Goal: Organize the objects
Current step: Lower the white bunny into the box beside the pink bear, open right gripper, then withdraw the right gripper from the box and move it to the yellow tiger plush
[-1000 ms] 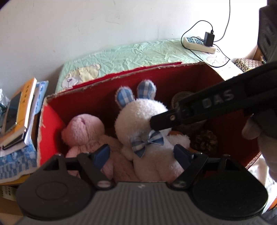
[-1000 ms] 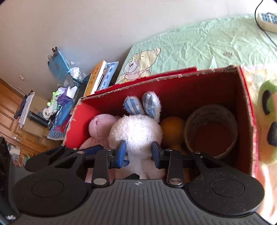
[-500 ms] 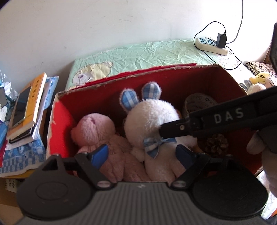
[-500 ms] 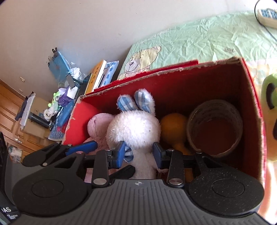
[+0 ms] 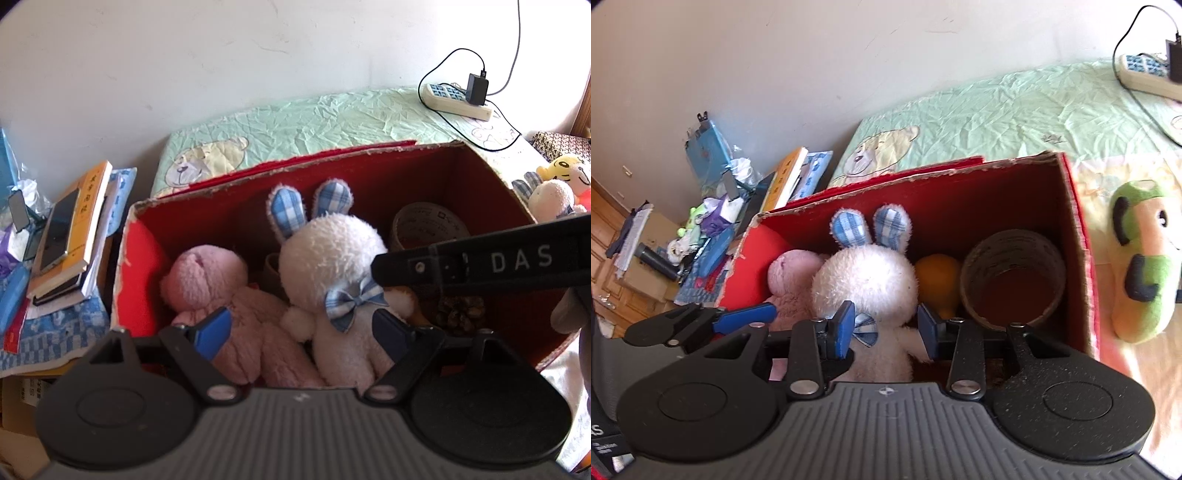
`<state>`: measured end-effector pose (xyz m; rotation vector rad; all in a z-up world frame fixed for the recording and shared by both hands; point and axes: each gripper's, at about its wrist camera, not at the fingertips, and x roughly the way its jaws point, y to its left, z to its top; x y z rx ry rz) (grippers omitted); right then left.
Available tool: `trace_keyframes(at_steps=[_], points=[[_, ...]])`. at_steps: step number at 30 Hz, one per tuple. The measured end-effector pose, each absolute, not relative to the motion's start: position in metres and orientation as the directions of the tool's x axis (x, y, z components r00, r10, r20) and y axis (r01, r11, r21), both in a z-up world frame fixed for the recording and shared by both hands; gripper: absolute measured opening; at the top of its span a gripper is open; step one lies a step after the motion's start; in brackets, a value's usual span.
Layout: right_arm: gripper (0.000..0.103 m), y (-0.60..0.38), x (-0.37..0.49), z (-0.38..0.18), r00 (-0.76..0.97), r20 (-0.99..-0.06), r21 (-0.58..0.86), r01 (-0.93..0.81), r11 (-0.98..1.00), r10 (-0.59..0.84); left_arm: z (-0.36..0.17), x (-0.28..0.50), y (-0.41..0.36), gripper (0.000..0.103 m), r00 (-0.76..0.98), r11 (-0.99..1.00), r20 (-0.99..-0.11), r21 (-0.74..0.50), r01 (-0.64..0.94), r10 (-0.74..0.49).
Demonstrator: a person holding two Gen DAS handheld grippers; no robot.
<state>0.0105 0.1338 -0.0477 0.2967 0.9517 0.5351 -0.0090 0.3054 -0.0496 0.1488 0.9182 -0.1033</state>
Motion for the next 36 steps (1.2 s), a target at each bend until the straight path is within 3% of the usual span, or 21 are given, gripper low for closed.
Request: trace_keyframes(at_steps=[24, 36], points=[[0.041, 0.118, -0.037, -0.028, 0.575, -0.708, 0.330, -0.242, 0.913, 0.409, -0.025, -0.035, 0.292, 0.087, 0.631, 0.986, -0.776, 0.096, 0.138, -0.012], [0.041, 0.100, -0.069, -0.009, 0.635, -0.668, 0.325, -0.218, 0.920, 0.387, -0.006, -0.052, 0.266, 0.088, 0.642, 0.979, -0.765, 0.093, 0.184, -0.048]])
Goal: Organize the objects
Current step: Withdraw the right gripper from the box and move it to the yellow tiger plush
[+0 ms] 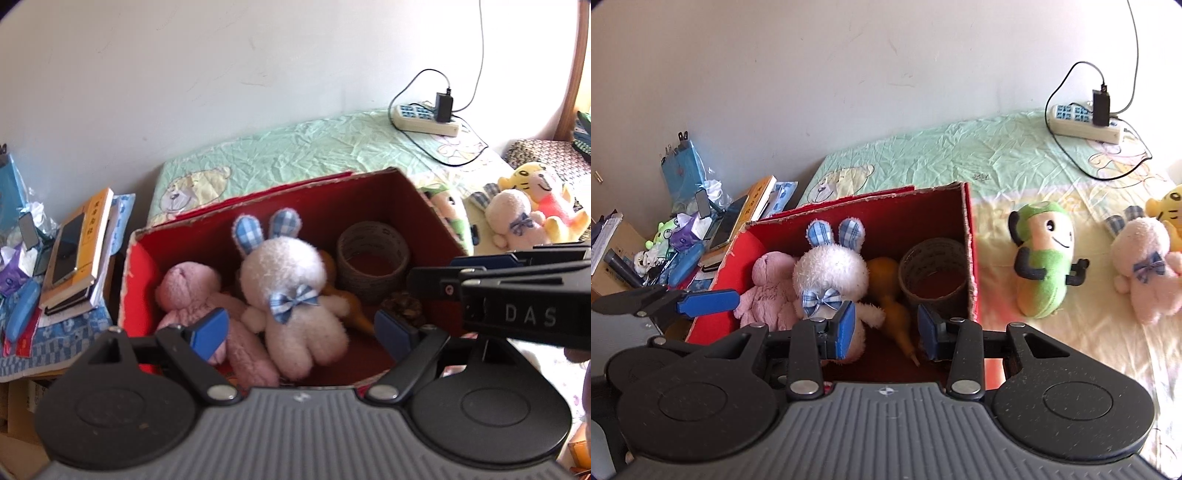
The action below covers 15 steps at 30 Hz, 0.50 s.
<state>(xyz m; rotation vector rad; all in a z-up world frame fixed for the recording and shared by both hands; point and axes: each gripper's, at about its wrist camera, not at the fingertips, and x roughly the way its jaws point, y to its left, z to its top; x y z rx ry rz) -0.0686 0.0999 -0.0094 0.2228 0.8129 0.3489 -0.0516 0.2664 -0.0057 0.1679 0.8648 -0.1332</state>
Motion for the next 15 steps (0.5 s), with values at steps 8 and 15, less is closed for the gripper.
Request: trace_keyframes(at_steps=[8, 15], points=[[0.041, 0.074, -0.089, -0.003, 0.668, -0.649, 0.335, -0.179, 0.925, 0.365, -0.002, -0.058, 0.242, 0.088, 0.637, 0.966, -0.765, 0.087, 0.243, -0.092], [0.041, 0.038, -0.091, -0.005, 0.683, -0.643, 0.346, -0.146, 0.927, 0.347, 0.002, -0.060, 0.210, 0.088, 0.644, 0.957, -0.759, 0.109, 0.269, -0.095]])
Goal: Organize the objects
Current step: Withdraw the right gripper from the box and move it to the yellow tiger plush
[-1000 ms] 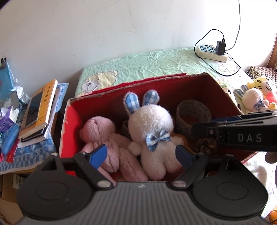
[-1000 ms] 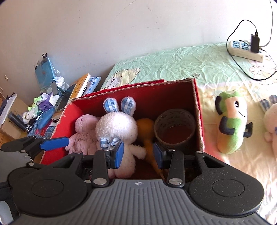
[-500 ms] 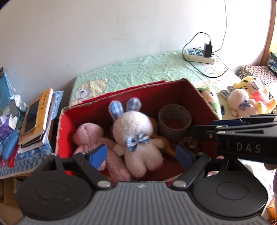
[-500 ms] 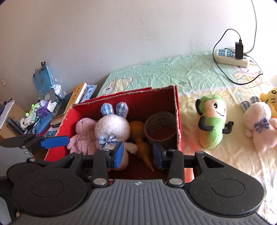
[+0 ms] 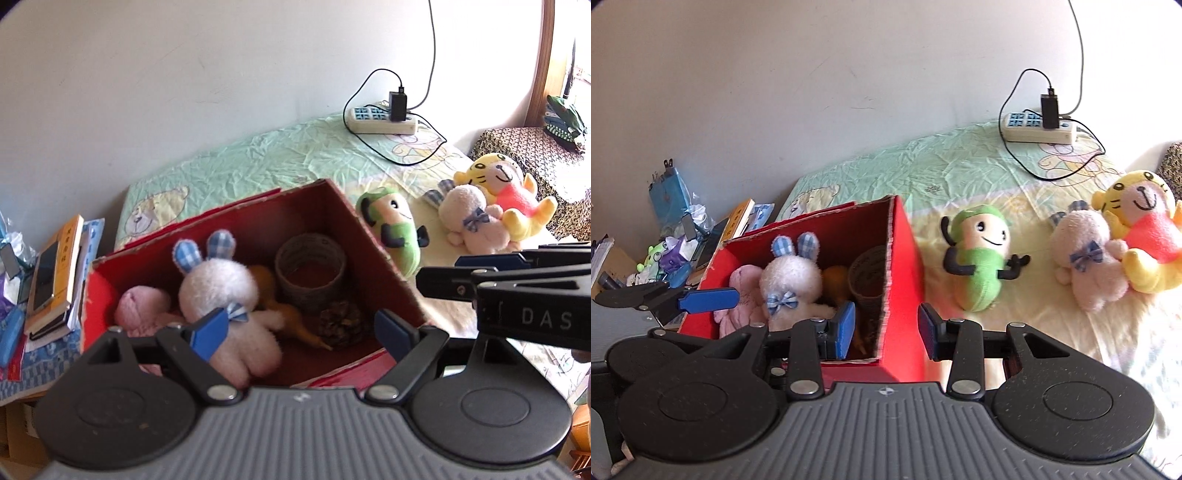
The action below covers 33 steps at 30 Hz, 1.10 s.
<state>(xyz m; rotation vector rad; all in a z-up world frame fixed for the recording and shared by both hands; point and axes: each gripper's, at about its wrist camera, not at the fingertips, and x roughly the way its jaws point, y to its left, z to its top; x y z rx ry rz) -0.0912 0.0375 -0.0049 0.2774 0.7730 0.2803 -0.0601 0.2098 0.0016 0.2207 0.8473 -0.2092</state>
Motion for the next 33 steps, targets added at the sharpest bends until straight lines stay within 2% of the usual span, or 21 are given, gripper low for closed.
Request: trace_keyframes(at_steps=[21, 33], points=[[0.041, -0.108, -0.075, -0.023, 0.645, -0.700, 0.306, -0.115, 0.945, 0.305, -0.014, -0.043, 0.054, 0.090, 0.608, 0.958, -0.790, 0.109, 0.265, -0.079], [0.041, -0.153, -0.066, -0.043, 0.599, -0.734, 0.332, -0.092, 0.939, 0.319, -0.037, -0.030, 0.008, 0.090, 0.554, 0.958, -0.827, 0.077, 0.277, -0.094]])
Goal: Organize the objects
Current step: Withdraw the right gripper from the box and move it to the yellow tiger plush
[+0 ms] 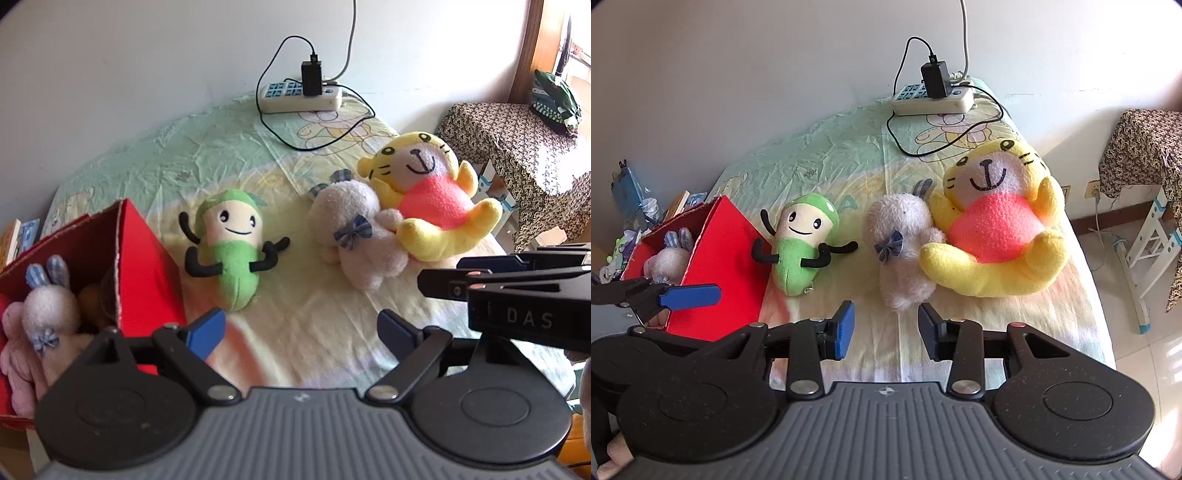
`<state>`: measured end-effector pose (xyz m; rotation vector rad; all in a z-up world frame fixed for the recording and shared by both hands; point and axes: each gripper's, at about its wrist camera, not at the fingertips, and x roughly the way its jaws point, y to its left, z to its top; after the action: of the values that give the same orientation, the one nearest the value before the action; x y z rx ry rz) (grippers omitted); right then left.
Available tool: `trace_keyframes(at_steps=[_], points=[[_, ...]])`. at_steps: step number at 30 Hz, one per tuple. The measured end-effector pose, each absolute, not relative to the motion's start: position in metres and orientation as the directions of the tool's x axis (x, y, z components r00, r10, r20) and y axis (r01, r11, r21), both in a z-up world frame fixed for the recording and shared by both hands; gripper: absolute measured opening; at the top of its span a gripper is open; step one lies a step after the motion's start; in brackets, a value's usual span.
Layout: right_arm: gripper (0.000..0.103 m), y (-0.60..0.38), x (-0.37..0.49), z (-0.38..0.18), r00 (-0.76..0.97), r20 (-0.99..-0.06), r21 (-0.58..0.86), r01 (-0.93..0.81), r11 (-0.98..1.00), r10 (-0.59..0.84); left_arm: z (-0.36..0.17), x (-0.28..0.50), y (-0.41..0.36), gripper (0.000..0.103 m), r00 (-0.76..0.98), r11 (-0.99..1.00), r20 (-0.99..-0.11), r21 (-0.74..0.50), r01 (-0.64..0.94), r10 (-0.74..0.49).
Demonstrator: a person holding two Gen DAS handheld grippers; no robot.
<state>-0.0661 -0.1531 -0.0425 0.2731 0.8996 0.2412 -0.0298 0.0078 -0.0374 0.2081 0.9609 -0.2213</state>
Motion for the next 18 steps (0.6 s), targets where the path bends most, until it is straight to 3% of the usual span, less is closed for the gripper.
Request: trace_keyframes(at_steps=[9, 16, 18], points=[[0.041, -0.185, -0.058, -0.050, 0.598, -0.739, 0.356, -0.046, 0.933, 0.311, -0.053, -0.019, -0.011, 0.088, 0.502, 0.938, -0.834, -0.052, 0.341, -0.229], [0.042, -0.231, -0.049, -0.038, 0.663, -0.684, 0.409, 0.005, 0.912, 0.303, -0.052, -0.003, -0.041, 0.087, 0.482, 0.895, -0.806, -0.127, 0.427, -0.344], [0.050, -0.245, -0.044, -0.034, 0.684, -0.666, 0.428, 0.024, 0.903, 0.297, -0.048, 0.006, -0.051, 0.087, 0.487, 0.883, -0.790, -0.139, 0.448, -0.372]])
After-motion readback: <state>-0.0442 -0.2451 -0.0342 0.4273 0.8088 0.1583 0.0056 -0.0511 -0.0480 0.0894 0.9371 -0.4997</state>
